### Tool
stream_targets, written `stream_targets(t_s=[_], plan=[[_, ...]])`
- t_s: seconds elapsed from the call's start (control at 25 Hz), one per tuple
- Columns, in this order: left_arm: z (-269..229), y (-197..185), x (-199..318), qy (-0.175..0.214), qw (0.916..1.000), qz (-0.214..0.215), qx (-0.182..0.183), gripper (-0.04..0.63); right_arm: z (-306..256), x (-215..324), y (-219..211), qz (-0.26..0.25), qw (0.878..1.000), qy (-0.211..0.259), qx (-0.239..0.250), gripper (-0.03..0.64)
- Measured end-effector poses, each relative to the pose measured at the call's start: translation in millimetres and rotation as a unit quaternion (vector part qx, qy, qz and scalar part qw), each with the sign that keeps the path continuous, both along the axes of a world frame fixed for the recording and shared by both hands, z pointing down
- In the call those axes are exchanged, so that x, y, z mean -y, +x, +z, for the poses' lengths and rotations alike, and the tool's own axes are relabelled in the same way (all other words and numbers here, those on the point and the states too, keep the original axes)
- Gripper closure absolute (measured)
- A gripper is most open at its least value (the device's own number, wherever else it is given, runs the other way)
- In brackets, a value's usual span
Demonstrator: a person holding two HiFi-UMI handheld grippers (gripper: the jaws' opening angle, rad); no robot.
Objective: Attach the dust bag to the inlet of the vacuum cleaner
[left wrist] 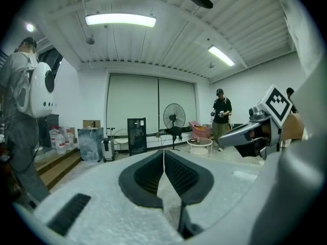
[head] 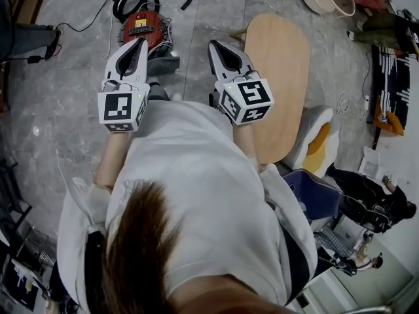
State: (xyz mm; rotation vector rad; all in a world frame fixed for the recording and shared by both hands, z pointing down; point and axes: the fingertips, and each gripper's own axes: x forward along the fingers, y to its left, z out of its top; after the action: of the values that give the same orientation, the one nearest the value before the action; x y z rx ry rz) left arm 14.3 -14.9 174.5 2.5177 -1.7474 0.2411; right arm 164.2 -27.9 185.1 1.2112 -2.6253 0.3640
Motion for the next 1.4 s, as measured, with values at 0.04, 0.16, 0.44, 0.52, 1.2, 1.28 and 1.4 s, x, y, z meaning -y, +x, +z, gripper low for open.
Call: stream_targets(t_s=[0.04,0.16,0.44,0.52,1.2,1.28,1.4], plan=[[2.5,-0.8,-1.7,-0.002,1.0000,0.000,0.002,0.575,1.1,-0.6,0.8,0.001,1.000,0.000,0.000,0.615],[9.3,-1.8,-5.0,-0.011,0.9999,-0.002,0.003,0.575,4.0,-2.1,3.2,0.002,1.000,-0.001,0.002,0.615],[8.1,2.7,-8.6,-0.011,0.9999,0.002,0.000,0.575,4.5,-7.4,1.7,-0.002,1.000,-0.004,0.007,0.615],[9.2,3.6,-10.6,-0.012,0.9999,0.006,0.001,0.575,4.7,-9.4,1.0,-0.001,1.000,-0.004,0.007,0.615],[19.3,-3.5,-10.8,-0.037,0.9993,0.001,0.003,0.575,8.7,-9.5,-5.9,0.009,1.000,-0.005,-0.001,0.615],[18.2,-4.2,-11.0,-0.037,0.9993,0.001,0.001,0.575,8.0,-9.3,-5.5,0.010,1.000,-0.006,-0.002,0.615],[16.6,-5.4,-12.6,-0.035,0.9994,-0.003,0.000,0.575,7.1,-9.4,-6.5,0.007,1.000,-0.006,-0.002,0.615]])
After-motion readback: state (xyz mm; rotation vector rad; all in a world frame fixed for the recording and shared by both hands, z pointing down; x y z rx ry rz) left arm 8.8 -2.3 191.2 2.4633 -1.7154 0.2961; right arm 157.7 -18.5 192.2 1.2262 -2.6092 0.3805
